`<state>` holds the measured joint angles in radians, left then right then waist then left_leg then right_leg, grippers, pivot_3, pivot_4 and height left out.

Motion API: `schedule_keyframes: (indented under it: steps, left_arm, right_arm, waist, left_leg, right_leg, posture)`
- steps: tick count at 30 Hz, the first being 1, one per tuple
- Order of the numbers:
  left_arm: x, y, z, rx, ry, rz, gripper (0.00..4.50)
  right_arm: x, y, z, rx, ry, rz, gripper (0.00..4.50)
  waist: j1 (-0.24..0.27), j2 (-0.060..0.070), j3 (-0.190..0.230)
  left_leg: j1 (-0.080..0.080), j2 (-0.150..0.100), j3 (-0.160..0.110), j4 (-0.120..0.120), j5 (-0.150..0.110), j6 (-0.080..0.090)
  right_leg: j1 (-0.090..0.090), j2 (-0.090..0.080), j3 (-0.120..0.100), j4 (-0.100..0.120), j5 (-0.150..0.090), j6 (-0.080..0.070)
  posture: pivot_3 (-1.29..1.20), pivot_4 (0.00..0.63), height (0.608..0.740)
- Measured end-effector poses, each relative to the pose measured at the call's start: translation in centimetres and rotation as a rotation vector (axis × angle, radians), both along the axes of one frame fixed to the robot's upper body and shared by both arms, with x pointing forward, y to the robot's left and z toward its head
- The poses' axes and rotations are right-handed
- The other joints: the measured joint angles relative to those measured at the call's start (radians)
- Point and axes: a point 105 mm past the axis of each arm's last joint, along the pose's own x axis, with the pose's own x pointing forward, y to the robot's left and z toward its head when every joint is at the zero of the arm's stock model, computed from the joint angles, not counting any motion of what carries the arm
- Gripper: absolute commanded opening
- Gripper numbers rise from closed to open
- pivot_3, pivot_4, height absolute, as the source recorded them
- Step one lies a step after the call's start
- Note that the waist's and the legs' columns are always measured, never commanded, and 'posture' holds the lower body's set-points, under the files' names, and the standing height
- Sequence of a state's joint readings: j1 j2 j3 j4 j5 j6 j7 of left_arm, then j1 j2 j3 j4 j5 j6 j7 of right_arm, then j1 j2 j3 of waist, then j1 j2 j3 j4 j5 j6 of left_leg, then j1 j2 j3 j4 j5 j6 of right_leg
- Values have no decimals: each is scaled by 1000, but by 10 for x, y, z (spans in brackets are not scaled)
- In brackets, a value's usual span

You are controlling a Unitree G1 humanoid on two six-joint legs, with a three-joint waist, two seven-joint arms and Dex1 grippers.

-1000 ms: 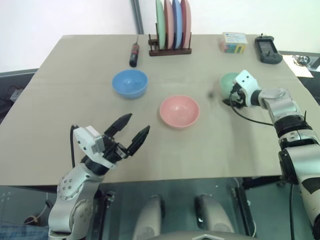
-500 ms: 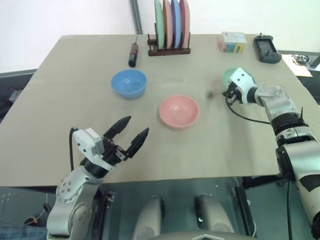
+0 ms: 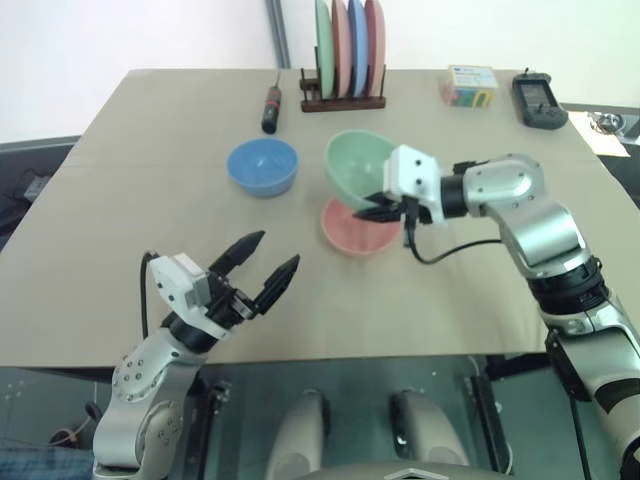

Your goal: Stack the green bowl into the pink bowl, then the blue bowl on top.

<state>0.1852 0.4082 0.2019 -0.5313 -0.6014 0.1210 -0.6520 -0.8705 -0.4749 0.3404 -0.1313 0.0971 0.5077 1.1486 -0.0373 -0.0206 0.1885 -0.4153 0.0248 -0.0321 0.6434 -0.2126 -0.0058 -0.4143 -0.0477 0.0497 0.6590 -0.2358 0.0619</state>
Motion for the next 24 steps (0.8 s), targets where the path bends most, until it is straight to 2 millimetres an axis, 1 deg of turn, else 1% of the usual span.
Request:
schedule_keyframes:
  steps: [1,2,3,4,5,8,9,10,11,12,14,15,16,18,19,21,22,24]
  left_arm:
    - [0,-1,1,0,-3,-3,3784]
    - [1,-2,1,0,-5,-7,3784]
    - [1,-2,1,0,-5,-8,3784]
    - [1,-2,1,0,-4,-8,3784]
    - [1,-2,1,0,-4,-8,3784]
    - [1,-1,0,1,-1,-4,3784]
    - [2,-1,0,2,1,0,3784]
    - [3,-1,0,6,4,12,3784]
    - [4,0,0,8,7,18,3784]
    - [14,3,-1,21,25,59,3784]
    - [25,9,-1,50,44,112,3784]
    - [35,13,0,87,51,140,3784]
    - [45,17,3,118,50,162,3784]
    - [53,21,8,136,39,180,3784]
    - [70,25,16,194,24,192,3784]
    - [86,36,28,262,-4,230,3784]
    - [90,36,31,278,-8,230,3784]
    - [111,38,35,354,-4,229,3784]
  right_arm:
    - [-1,2,0,-1,1,5,1063]
    - [-2,2,-1,-4,1,8,1485]
    - [-2,2,-1,-7,1,8,1803]
    - [-2,2,-2,-10,7,7,2372]
    - [-2,2,-2,-10,8,6,2628]
    - [-1,5,1,7,-2,-3,3878]
    - [0,6,3,18,-3,-6,4242]
    - [1,6,5,43,8,-22,4446]
    - [2,6,6,54,14,-28,4446]
    - [6,2,12,102,45,-61,4446]
    - [10,-7,22,168,63,-104,4446]
    - [14,-16,31,231,84,-137,4446]
    - [15,-24,38,287,103,-160,4446]
    - [16,-30,42,326,118,-173,4446]
    - [13,-43,45,406,154,-188,4446]
    - [9,-55,43,469,199,-198,4446]
    - [7,-59,43,492,213,-200,4446]
    - [-3,-71,47,578,246,-186,4446]
  waist:
    - [0,0,0]
    - [-1,0,0]
    - [-1,0,0]
    - [-1,0,0]
    - [-1,0,0]
    - [-1,0,0]
    - [-1,0,0]
    - [-1,0,0]
    - [-1,0,0]
    - [2,0,0]
    - [6,-1,0]
    - [8,-1,0]
    - [10,-1,0]
    - [10,-1,0]
    - [15,-1,0]
    - [18,-1,0]
    - [19,0,0]
    - [23,0,0]
  left_leg:
    - [0,0,0,0,0,0]
    - [0,0,0,0,0,0]
    - [0,0,0,0,0,0]
    - [0,0,0,0,0,0]
    - [0,0,0,0,0,0]
    - [-1,0,0,0,0,0]
    - [0,0,0,0,0,0]
    - [0,0,0,0,0,0]
    - [0,0,0,0,0,0]
    - [0,0,-1,0,0,0]
    - [-1,0,-2,2,0,0]
    - [-1,0,-2,2,0,0]
    - [-1,-1,-3,2,0,0]
    - [-1,0,-3,2,0,0]
    - [-1,-1,-3,2,0,0]
    - [-1,0,-2,1,0,0]
    - [-1,-1,-2,0,0,0]
    - [-2,-1,-3,0,0,0]
  right_leg:
    - [0,0,0,0,0,0]
    - [0,0,0,0,0,0]
    - [0,0,0,0,0,0]
    - [0,0,0,0,0,0]
    - [0,0,0,0,0,0]
    - [0,0,0,0,0,0]
    - [0,0,0,0,0,1]
    - [0,0,0,0,0,0]
    - [0,0,0,0,0,0]
    - [0,0,-1,0,0,0]
    - [1,0,-3,0,0,0]
    - [2,0,-3,0,0,0]
    - [2,0,-3,0,1,1]
    - [2,0,-3,0,2,3]
    - [2,0,-4,0,2,4]
    - [2,1,-2,-1,2,4]
    - [2,0,-2,-1,2,4]
    - [1,0,-3,-2,2,4]
  posture:
    - [0,150,740]
    - [0,150,740]
    - [0,150,740]
    - [0,150,740]
    - [0,150,740]
    - [0,150,740]
    - [0,150,740]
    - [0,150,740]
    - [0,150,740]
    - [0,150,740]
    - [0,150,740]
    - [0,150,740]
    - [0,150,740]
    - [0,150,740]
    - [0,150,740]
    - [0,150,740]
    - [0,150,740]
    - [0,150,740]
